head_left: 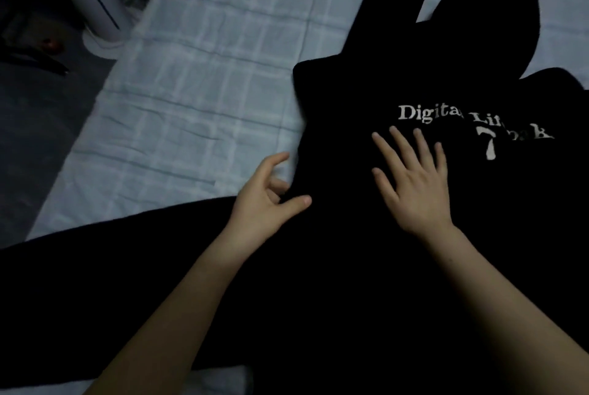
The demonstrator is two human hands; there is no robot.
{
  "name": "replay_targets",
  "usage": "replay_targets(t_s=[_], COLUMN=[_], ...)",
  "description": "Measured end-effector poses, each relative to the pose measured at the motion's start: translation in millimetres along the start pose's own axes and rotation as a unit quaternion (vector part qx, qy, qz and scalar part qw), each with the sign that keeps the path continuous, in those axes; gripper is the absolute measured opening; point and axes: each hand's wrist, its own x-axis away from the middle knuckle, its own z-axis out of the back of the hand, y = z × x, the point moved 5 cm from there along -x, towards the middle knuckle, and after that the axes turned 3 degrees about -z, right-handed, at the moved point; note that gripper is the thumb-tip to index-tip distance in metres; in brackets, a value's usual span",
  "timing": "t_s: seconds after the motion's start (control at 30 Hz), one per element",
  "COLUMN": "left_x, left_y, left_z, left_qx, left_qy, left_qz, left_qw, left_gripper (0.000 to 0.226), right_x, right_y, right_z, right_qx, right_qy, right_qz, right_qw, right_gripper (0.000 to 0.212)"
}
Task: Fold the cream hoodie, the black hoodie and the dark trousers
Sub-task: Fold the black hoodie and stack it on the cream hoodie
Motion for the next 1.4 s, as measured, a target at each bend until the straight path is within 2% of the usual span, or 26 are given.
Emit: replay_targets(t_s=[0.13, 0.23, 0.3, 0.37, 0.43, 0.5, 0.57, 0.7, 0.73, 0.8, 0.87, 0.93, 0.97, 1.03, 1.13, 1.17, 1.27, 1.33, 1.4], left_x=[-58.2, -83.9, -90.2, -89.5, -82.9, -79.8, -84.9, -125.3, -133.1, -143.6, -142.4, -126.6, -118.8, -111.5, -134.9, -147.7, -176.1, -181.7, -171.7], left_y=[12.7, 27.5, 43.0, 56.6, 58.2, 45.5, 29.7, 30.0, 33.0, 37.9, 51.0, 68.8, 69.8, 56.9, 33.4, 30.5, 31.9, 36.1, 51.3], left_z=[-3.8, -22.8, -20.9, -1.0, 14.5, 15.8, 12.9, 9.9, 6.1, 6.9, 24.7, 44.3, 47.7, 42.1, 33.9, 34.4, 35.1, 39.2, 50.8], left_qx=[0.1, 0.03, 0.026, 0.032, -0.011, -0.013, 0.04, 0.111, 0.118, 0.108, 0.066, -0.059, -0.103, -0.106, 0.015, 0.011, -0.071, -0.094, -0.133], left_qy=[-0.062, -0.088, -0.041, 0.051, 0.097, 0.056, 0.004, 0.003, -0.005, 0.019, 0.098, 0.18, 0.194, 0.155, 0.084, 0.08, 0.082, 0.107, 0.173], left_qz=[0.063, -0.005, -0.049, -0.102, -0.128, -0.093, -0.027, 0.0, -0.004, -0.014, -0.058, -0.136, -0.155, -0.14, -0.033, -0.025, -0.042, -0.046, -0.097], left_qw=[0.991, 0.996, 0.998, 0.993, 0.987, 0.994, 0.999, 0.994, 0.993, 0.994, 0.991, 0.972, 0.963, 0.972, 0.996, 0.996, 0.993, 0.989, 0.971], left_gripper=[0.072, 0.086, 0.084, 0.071, 0.064, 0.073, 0.085, 0.063, 0.065, 0.07, 0.065, 0.063, 0.063, 0.065, 0.068, 0.066, 0.065, 0.048, 0.028], right_x=[-4.5, -3.2, -3.1, -3.1, -2.2, -2.4, -8.9, -51.8, -64.7, -83.8, -89.9, -87.0, -84.4, -80.0, -77.2, -77.8, -79.6, -79.4, -78.3], right_y=[-2.4, -3.0, -2.5, -4.6, -7.4, -10.8, -19.3, -57.9, -64.8, -70.5, -70.7, -69.4, -67.4, -61.1, -54.6, -54.7, -57.4, -57.5, -58.6], right_z=[-3.0, -5.5, -4.4, -1.4, 2.7, 7.4, 15.1, 27.7, 25.0, 15.1, 5.3, 2.7, 2.1, -2.7, -12.5, -13.7, -14.6, -13.8, -11.4], right_qx=[-0.005, -0.009, -0.013, -0.027, -0.042, -0.038, -0.05, -0.082, -0.084, -0.076, -0.066, -0.065, -0.062, -0.039, -0.004, -0.002, 0.001, 0.001, -0.006], right_qy=[0.017, 0.015, 0.015, 0.018, 0.019, 0.023, 0.031, 0.062, 0.056, 0.031, 0.019, 0.024, 0.026, 0.02, 0.014, 0.016, 0.022, 0.016, 0.009], right_qz=[-0.01, -0.012, -0.015, -0.015, -0.01, -0.009, -0.013, 0.019, 0.011, -0.017, -0.031, -0.017, -0.009, 0.001, 0.006, 0.005, 0.004, 0.002, -0.001], right_qw=[1.0, 1.0, 1.0, 0.999, 0.999, 0.999, 0.998, 0.995, 0.995, 0.996, 0.997, 0.997, 0.998, 0.999, 1.0, 1.0, 1.0, 1.0, 1.0], right_gripper=[0.058, 0.058, 0.058, 0.057, 0.057, 0.056, 0.057, 0.058, 0.059, 0.06, 0.061, 0.059, 0.059, 0.058, 0.057, 0.057, 0.056, 0.056, 0.057])
